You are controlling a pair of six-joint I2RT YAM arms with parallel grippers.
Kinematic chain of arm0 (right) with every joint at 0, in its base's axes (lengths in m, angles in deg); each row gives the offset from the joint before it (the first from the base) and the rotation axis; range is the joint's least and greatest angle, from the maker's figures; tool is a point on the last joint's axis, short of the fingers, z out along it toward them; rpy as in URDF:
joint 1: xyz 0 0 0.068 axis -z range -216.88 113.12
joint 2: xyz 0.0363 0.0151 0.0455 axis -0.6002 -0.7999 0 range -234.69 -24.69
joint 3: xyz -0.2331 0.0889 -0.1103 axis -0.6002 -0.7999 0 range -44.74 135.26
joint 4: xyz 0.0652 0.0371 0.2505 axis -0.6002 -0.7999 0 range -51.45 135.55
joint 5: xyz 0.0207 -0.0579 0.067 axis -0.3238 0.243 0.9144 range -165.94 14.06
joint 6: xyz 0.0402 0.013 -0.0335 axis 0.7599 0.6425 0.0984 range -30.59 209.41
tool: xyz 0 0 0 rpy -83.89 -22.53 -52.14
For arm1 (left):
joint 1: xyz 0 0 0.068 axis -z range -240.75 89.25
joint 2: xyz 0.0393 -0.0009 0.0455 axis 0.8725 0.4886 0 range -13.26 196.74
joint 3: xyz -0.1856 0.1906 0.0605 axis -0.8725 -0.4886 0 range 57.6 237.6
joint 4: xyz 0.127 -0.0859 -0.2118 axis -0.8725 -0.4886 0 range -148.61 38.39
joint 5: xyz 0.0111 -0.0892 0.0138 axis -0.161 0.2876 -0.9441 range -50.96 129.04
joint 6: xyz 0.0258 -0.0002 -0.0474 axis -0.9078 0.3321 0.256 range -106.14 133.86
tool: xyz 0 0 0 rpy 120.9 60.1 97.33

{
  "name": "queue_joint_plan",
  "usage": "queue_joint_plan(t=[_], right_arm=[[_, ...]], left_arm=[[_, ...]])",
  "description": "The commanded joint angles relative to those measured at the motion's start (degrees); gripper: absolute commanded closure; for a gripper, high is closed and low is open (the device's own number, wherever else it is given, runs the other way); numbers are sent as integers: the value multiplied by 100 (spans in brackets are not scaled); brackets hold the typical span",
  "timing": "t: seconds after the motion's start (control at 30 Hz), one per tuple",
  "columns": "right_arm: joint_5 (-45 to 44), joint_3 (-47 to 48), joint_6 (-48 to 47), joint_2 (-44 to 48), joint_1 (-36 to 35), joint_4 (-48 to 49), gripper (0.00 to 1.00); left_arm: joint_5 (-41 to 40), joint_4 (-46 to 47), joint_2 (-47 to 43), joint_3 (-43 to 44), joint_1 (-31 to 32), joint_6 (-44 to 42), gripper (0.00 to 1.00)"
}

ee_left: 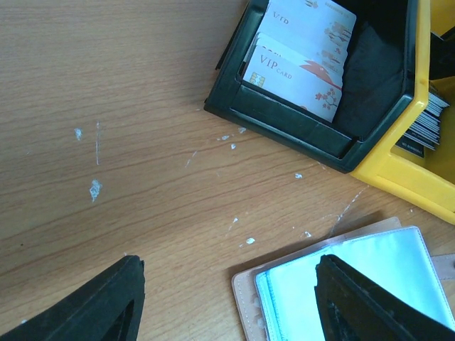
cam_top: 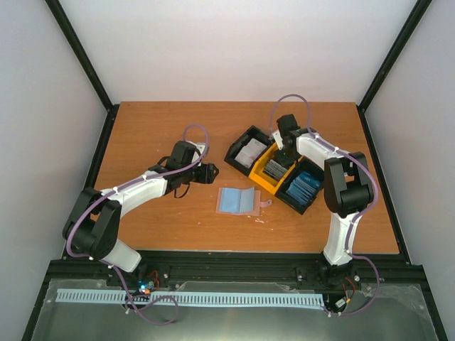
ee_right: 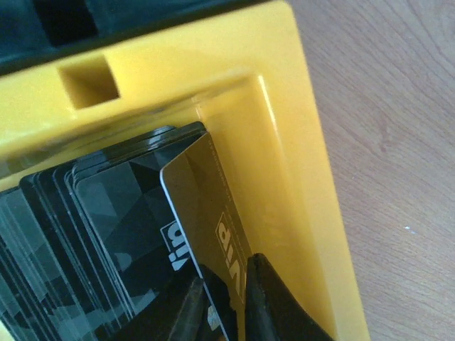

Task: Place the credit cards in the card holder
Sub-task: Pick up the credit card from the storage box, then insert the credit card into the card holder.

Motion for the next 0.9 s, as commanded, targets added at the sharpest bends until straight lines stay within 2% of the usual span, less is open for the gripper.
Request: queue_joint_plan(t=[0.0, 0.1, 0.27, 0.47, 0.57, 0.63, 0.73, 0.8, 0.87], right_arm=[[-246, -115, -200, -118, 2, 299, 87], [-339, -65, -253, -92, -60, 293, 97], [-229, 381, 184, 464, -201, -357, 97], [-317, 345, 919, 1503, -314, -875, 97], [-145, 342, 1579, 1936, -335, -1277, 97], [422, 307, 1985, 2217, -366, -1440, 97], [1500, -53, 3218, 2765, -387, -1175, 97], [2728, -710, 3893, 3130, -400, -535, 97], [3351, -1456, 4622, 3465, -466, 300, 97]], left_arm=[[-8, 54, -168, 30, -10, -100, 33], [6, 58, -172, 37, -10, -120, 33], [18, 71, -251, 73, -10, -100, 32], [-15, 156, -451, 48, -11, -67, 30], [17, 186, -590, 10, -10, -57, 29], [100, 225, -694, -31, -2, -31, 27], [254, 335, -859, -152, -2, -12, 23], [341, 427, -946, -249, -2, 12, 19], [425, 457, -974, -312, -2, 63, 14]])
